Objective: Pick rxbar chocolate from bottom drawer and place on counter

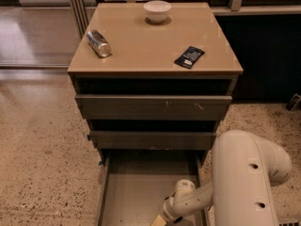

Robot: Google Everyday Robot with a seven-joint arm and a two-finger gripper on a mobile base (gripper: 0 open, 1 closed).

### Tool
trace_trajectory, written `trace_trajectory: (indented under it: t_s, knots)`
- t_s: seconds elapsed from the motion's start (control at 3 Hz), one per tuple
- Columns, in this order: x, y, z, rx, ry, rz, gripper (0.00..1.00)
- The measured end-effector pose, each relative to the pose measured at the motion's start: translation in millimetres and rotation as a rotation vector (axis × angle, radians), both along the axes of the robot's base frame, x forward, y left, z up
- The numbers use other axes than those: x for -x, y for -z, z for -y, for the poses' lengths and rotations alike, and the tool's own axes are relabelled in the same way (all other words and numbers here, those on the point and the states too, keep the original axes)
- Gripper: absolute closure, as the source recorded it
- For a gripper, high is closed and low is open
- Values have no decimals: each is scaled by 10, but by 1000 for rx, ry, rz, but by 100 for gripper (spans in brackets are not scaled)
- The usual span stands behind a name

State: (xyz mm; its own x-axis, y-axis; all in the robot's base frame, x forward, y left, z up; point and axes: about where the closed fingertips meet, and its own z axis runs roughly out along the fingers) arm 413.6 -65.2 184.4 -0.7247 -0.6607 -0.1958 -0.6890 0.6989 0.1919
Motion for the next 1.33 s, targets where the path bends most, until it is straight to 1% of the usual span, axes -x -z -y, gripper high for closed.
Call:
trace_trajectory:
  t_s: [0.33,0.67,1.0,1.33]
  knots:
    - [-255,118,-71,-11,28,8,0]
    - [-388,313,-89,2,61,-6,0]
    - [-502,566,68,42,152,-27,0]
    - [-516,598,98,48,160,-27,0]
